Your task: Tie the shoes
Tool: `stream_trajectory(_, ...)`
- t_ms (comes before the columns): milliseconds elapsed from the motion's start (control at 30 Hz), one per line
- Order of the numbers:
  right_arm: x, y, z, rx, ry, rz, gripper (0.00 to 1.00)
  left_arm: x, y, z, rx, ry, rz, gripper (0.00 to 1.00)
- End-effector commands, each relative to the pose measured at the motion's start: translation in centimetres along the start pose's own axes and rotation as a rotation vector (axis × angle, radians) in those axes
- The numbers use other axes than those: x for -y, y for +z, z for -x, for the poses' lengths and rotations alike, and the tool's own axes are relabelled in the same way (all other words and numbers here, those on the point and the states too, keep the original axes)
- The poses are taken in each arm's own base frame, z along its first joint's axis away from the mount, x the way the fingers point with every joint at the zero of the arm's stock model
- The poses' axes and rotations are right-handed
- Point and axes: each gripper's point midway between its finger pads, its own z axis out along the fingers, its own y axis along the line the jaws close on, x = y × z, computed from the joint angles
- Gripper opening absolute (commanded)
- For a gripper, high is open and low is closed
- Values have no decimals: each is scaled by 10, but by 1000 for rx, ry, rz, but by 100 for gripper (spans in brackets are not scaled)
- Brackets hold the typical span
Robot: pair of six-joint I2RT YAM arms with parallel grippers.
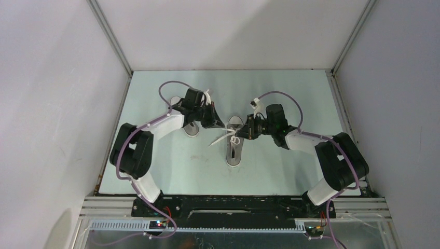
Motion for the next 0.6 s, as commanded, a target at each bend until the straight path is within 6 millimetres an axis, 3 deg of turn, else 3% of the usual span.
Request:
stream_trajectory(0, -7, 2, 13, 36, -20, 40, 0, 22, -13, 8, 88, 52, -40, 4)
stream_trajectory(267, -7, 3, 13, 35, -13, 47, 0, 28, -17, -7, 94, 71, -65, 20)
stream_trajectory(567, -7, 4, 13, 33, -9, 52, 0, 29, -18, -11, 93, 69, -66, 23)
